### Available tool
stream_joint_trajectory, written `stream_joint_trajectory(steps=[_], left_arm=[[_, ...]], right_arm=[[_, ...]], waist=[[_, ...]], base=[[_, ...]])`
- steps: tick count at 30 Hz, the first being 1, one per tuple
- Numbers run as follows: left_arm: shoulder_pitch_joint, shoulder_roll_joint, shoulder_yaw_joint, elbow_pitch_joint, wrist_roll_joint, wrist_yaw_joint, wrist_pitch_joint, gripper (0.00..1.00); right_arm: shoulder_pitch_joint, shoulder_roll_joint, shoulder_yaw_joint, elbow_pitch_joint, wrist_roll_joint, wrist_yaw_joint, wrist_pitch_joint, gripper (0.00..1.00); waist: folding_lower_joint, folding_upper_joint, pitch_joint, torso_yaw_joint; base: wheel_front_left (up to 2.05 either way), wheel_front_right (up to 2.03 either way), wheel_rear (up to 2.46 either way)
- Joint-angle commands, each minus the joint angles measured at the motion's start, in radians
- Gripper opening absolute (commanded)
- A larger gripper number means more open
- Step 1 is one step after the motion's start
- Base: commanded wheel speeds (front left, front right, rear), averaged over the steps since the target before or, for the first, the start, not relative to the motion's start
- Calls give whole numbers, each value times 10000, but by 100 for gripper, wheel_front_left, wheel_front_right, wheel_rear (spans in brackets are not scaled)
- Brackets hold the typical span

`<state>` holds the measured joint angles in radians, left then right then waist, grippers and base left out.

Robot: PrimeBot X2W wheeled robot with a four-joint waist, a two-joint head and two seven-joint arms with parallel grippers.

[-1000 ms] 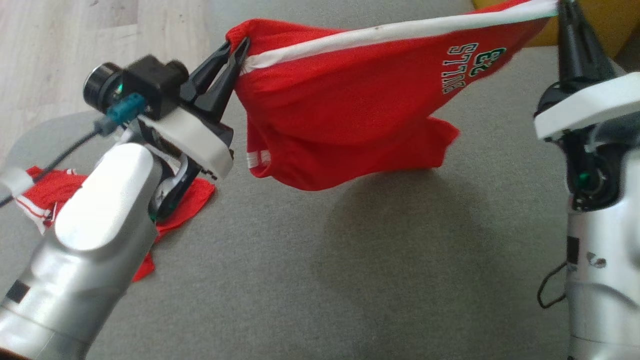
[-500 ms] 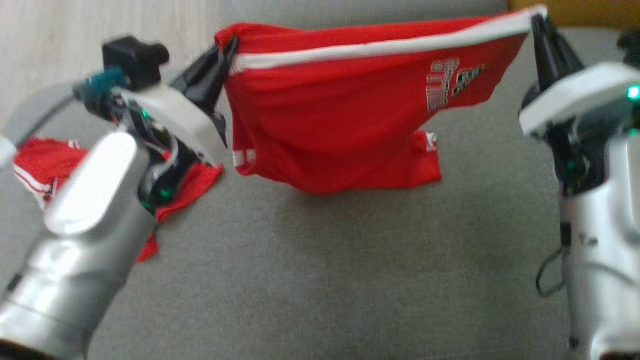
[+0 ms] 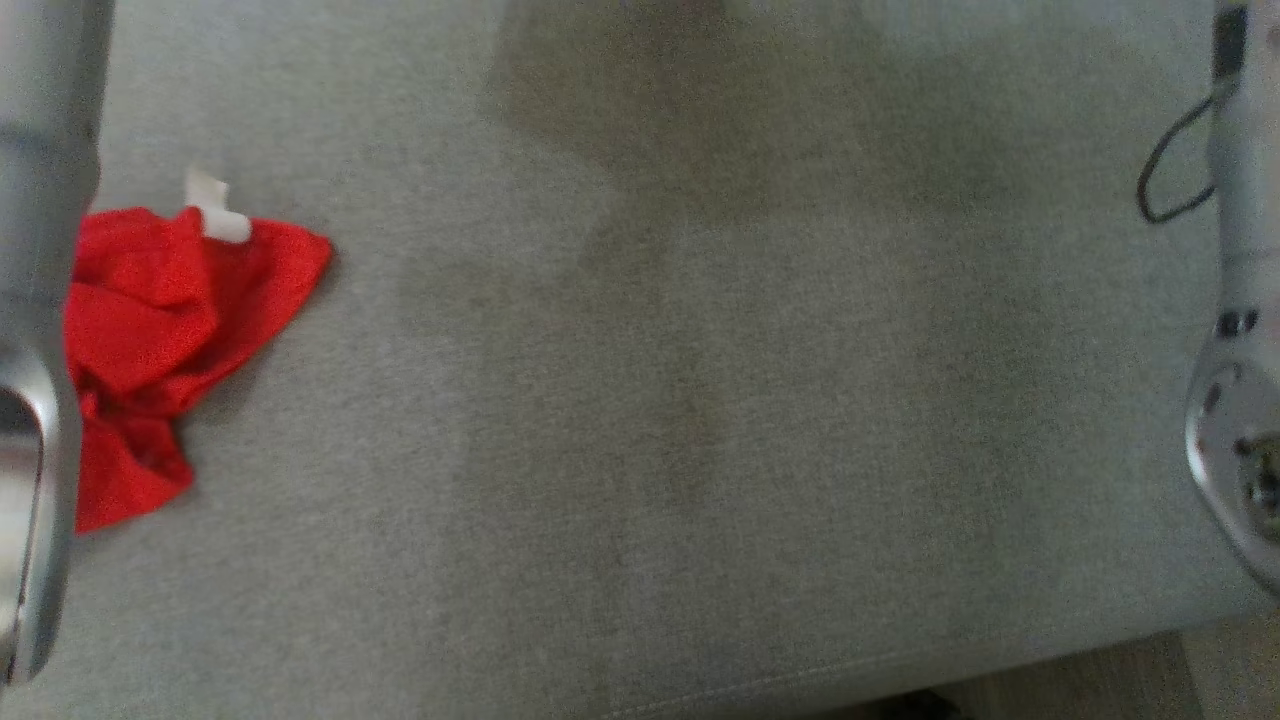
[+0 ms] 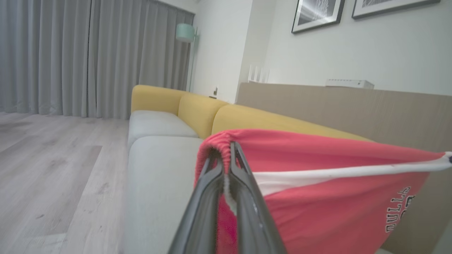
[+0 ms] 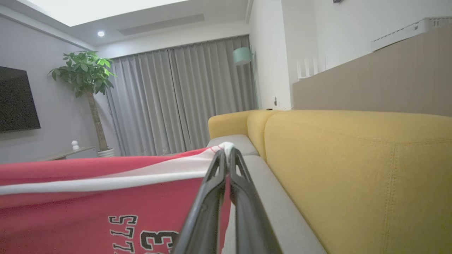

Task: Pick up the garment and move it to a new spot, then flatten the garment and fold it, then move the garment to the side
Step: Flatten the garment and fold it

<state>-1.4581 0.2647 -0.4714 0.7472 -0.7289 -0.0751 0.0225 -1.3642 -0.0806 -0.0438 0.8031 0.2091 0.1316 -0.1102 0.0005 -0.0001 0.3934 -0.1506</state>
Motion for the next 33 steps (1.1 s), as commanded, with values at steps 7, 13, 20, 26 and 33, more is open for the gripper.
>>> stream_joint_trajectory(steps=[7,13,20,26,33], left_arm=[[-151,-507,296,1182,-253,-354,-1465,0],[2275,-1189,79,1516,-1332,-544,-2023,0],[5577,-1172,-1103,602,-2138,-553,-2229,0],[7184,-864,-1953,25,-1903,-554,-2495,0],[8705,-810,-2216,-793,-1715,-388,-2703,0]], right_arm=[[-405,66,-136,1756,-436,-9,-1056,0],[1223,-541,575,3143,-77,-9,-946,0],[3088,-1464,1843,3631,757,-9,195,0],[4429,-2207,3039,2838,1915,-9,1392,0],[5884,-3240,3998,1332,3238,-9,2674,0]], waist=[[-5,1,334,-144],[-5,1,-213,151],[-5,1,-891,422],[-5,1,-1551,445],[-5,1,-2349,255]], base=[[0,0,0],[0,0,0],[0,0,0],[0,0,0],[0,0,0]])
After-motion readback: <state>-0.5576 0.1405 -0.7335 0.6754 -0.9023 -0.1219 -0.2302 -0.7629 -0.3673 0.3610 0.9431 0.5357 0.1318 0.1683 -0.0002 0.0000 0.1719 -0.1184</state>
